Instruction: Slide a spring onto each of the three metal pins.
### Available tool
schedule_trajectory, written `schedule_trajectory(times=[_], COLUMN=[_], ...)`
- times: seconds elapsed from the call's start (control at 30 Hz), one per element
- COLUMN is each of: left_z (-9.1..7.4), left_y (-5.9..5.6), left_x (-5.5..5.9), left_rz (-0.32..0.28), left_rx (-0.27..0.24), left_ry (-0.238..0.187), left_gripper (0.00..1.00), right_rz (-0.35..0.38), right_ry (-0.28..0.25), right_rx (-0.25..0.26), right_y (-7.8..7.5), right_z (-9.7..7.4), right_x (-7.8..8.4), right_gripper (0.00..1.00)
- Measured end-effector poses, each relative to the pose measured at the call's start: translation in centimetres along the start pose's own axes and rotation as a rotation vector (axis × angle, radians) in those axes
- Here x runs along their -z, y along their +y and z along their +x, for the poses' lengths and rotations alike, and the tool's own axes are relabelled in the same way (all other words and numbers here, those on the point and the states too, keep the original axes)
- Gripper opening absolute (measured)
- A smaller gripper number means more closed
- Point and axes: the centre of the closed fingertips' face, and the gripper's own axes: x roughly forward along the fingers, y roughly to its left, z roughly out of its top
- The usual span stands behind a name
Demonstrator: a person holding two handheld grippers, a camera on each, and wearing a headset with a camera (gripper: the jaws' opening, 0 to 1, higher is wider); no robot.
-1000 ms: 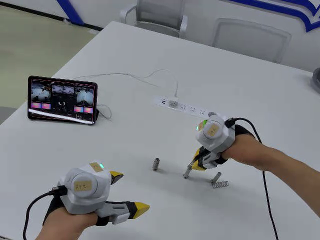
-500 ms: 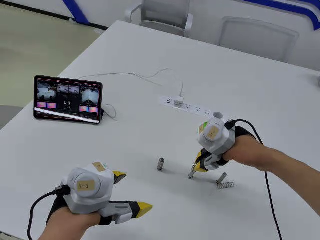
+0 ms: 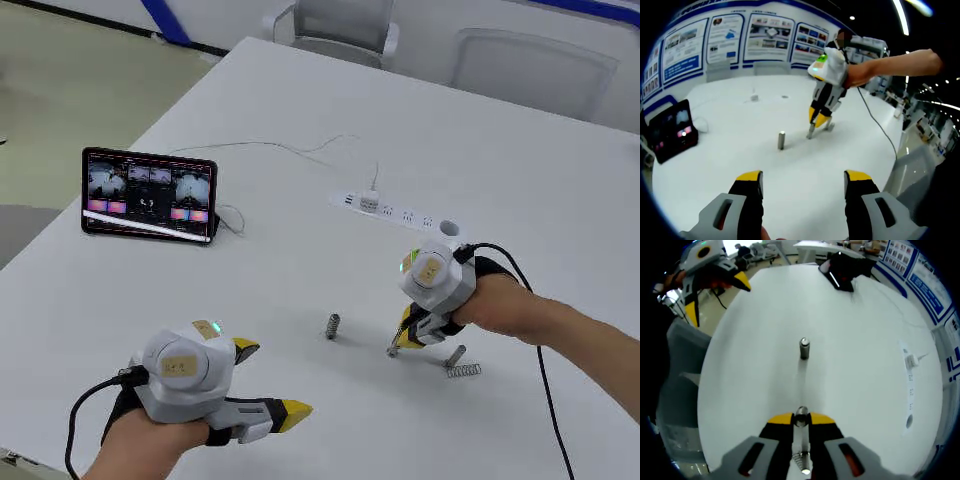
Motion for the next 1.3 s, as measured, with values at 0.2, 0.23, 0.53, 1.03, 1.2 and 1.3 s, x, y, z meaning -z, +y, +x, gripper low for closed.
schedule_trajectory(times=[0.2,0.23,0.53,1.03,1.2,1.3], left_z=[-0.3,-0.3,-0.4,-0.3,-0.2,-0.1], left_y=[0.3,0.3,0.6,0.6,0.4,0.2], left_x=[0.2,0.3,0.3,0.3,0.1,0.0], left_rz=[-0.006,-0.007,-0.014,-0.016,-0.013,-0.010], left_rx=[-0.008,-0.010,-0.018,-0.016,-0.011,-0.008], left_ry=[0.004,0.005,0.005,0.008,0.007,0.005], left_gripper=[0.67,0.67,0.66,0.66,0.66,0.66], right_rz=[-0.002,-0.002,-0.010,0.004,0.013,0.025], right_ry=[0.008,0.009,0.030,0.035,0.035,0.028], right_rx=[-0.007,-0.008,-0.020,-0.030,-0.023,-0.015], right_y=[0.1,0.1,0.1,0.4,0.4,0.4], right_z=[0.7,0.8,1.9,2.3,1.9,1.4], right_x=[0.2,0.2,0.7,0.8,1.0,1.2], right_gripper=[0.13,0.13,0.13,0.22,0.32,0.34])
